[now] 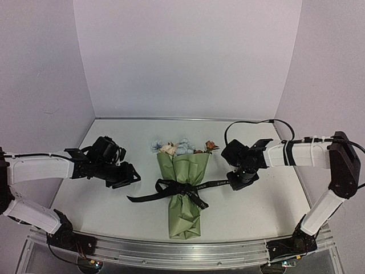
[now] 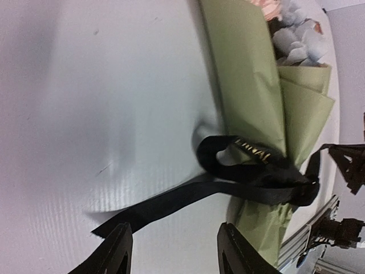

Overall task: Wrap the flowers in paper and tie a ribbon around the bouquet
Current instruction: Tie the half-tied ribbon around the folded bouquet.

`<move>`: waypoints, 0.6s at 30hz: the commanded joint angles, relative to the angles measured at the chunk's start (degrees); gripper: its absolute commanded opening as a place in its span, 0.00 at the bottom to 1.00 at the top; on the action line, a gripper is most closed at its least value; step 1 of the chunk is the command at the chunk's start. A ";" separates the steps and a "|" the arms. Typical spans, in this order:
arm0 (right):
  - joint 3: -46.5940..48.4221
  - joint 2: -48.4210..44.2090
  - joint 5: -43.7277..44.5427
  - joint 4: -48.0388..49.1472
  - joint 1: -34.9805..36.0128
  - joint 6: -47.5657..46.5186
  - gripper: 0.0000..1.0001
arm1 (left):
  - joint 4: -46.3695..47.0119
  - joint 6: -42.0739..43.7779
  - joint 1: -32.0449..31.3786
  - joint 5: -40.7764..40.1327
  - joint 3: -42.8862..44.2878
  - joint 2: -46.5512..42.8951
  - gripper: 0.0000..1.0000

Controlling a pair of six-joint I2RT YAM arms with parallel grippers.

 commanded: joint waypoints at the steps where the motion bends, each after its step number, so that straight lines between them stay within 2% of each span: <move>1: 1.95 -1.63 -1.57 -1.38 -0.11 1.08 0.32 | 6.08 1.31 -2.05 2.37 5.37 6.82 0.54; 3: 1.57 -2.81 -2.20 -1.37 -0.11 1.65 0.43 | 7.49 1.36 -2.99 2.34 7.16 10.50 0.55; 6: 0.82 -5.29 -4.45 -1.41 -0.06 3.17 0.50 | 10.17 0.49 -4.25 2.68 9.17 15.06 0.58; 9: -0.75 -7.81 -8.12 -0.12 0.04 5.06 0.51 | 9.05 0.17 -5.11 0.97 12.26 19.51 0.59; 18: -4.44 -10.77 -13.85 6.22 1.48 4.28 0.51 | 10.22 -0.89 -6.00 -0.35 14.74 27.04 0.53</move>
